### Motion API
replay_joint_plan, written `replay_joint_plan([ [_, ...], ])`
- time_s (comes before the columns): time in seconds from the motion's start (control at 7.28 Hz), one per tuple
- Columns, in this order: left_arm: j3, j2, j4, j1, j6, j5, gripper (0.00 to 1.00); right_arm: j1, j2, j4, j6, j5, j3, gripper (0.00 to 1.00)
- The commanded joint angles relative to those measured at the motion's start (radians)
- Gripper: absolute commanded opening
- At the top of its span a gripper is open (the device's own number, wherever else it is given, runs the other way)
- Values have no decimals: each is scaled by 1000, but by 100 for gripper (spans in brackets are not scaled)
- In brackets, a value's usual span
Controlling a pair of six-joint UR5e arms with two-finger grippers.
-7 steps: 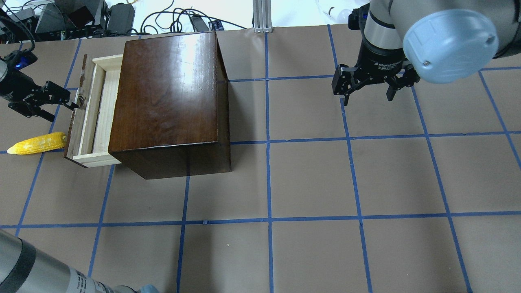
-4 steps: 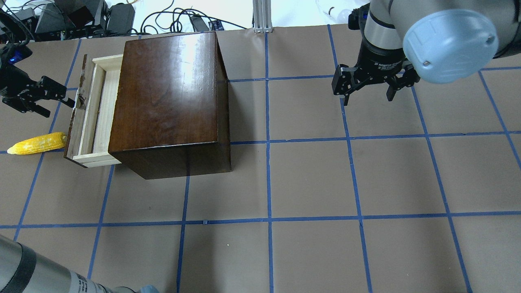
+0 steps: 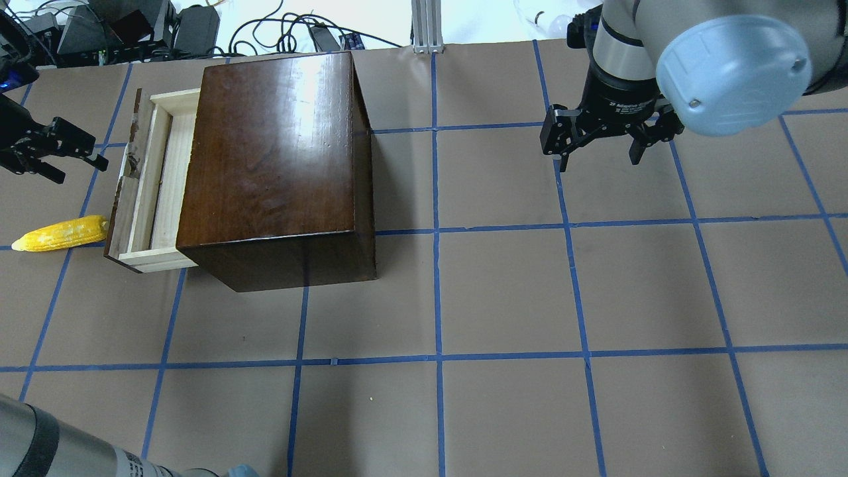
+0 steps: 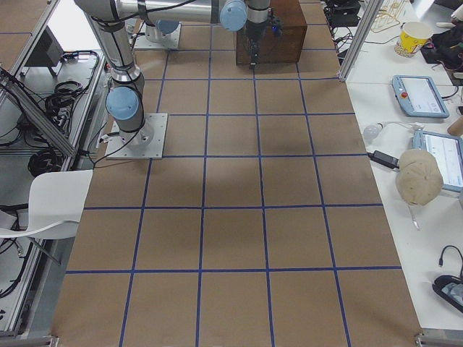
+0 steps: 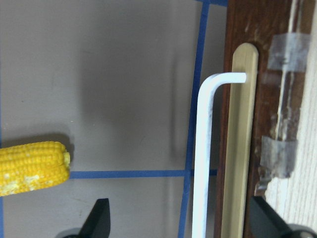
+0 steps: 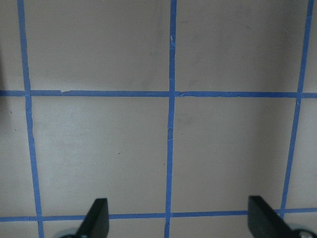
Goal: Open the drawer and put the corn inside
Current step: 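Release the handle and move the left gripper to the yellow corn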
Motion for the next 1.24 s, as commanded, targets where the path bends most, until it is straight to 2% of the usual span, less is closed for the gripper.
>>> replay_joint_plan([
  [0.0,-29,8,8,5,232,98,100,0,-1,0,0,0,0,100],
  [0.27,-37,-7,38,32,441,136,100,0,0,0,0,0,-1,100],
  [0.55,-40,-34,84,103,799,151,100,0,0,0,0,0,0,100],
  [0.82,-41,-84,239,115,1034,152,100,0,-1,0,0,0,0,100],
  [1.1,-67,-129,383,117,1165,137,100,0,-1,0,0,0,0,100],
])
